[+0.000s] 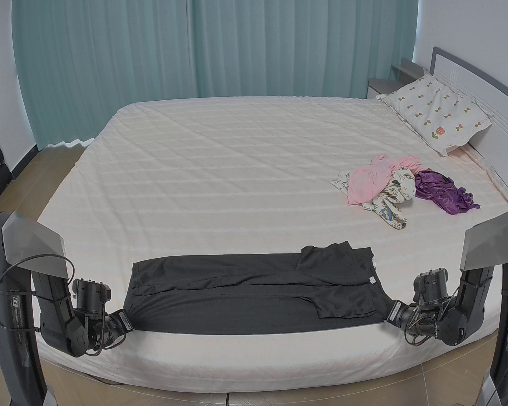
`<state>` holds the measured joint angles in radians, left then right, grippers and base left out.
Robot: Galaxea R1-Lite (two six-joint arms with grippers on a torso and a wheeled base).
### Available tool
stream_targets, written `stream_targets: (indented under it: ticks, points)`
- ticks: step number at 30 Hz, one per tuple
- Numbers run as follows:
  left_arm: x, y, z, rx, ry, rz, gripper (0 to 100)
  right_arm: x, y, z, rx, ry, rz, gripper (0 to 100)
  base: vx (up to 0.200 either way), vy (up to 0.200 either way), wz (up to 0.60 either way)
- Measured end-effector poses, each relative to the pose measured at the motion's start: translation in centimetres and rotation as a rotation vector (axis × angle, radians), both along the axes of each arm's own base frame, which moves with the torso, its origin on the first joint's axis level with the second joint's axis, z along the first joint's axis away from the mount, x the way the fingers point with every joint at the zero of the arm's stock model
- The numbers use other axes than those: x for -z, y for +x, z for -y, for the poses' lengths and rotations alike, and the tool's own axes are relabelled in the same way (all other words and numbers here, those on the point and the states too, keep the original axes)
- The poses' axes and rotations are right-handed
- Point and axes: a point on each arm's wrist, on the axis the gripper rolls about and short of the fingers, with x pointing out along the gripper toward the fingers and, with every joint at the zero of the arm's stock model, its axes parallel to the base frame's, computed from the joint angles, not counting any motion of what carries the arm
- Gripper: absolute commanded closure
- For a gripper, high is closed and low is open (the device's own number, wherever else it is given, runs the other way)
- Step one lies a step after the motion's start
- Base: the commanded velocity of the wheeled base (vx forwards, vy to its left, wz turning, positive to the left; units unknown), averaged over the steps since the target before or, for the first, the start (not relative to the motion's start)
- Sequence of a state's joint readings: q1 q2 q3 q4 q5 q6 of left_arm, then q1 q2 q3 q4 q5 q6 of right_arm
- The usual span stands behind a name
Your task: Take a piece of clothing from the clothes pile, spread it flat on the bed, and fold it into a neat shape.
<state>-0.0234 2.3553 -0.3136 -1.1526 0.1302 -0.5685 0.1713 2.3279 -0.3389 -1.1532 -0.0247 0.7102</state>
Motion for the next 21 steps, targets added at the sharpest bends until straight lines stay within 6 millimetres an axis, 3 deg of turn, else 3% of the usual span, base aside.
stream_targets:
  ticks: [9,10,11,21]
  points:
    - [0.09,-0.6,-0.08,0.025,0.022,-0.026,100,0.04,-0.3,0.02,-0.016,-0.014,-0.005,100,0.0,0.0,0.0]
    - [0.12,-0.65,-0.09,0.026,0.023,-0.029,100,0.09,-0.25,0.01,-0.016,-0.014,-0.004,0,0.0,0.0,0.0]
    - [0.13,-0.65,-0.09,0.026,0.023,-0.029,0,0.13,-0.21,0.0,-0.017,-0.013,-0.004,0,0.0,0.0,0.0]
    - [-0.29,-0.61,-0.37,0.019,0.017,-0.015,0,-0.15,-0.08,0.03,-0.014,-0.001,0.01,0,0.0,0.0,0.0]
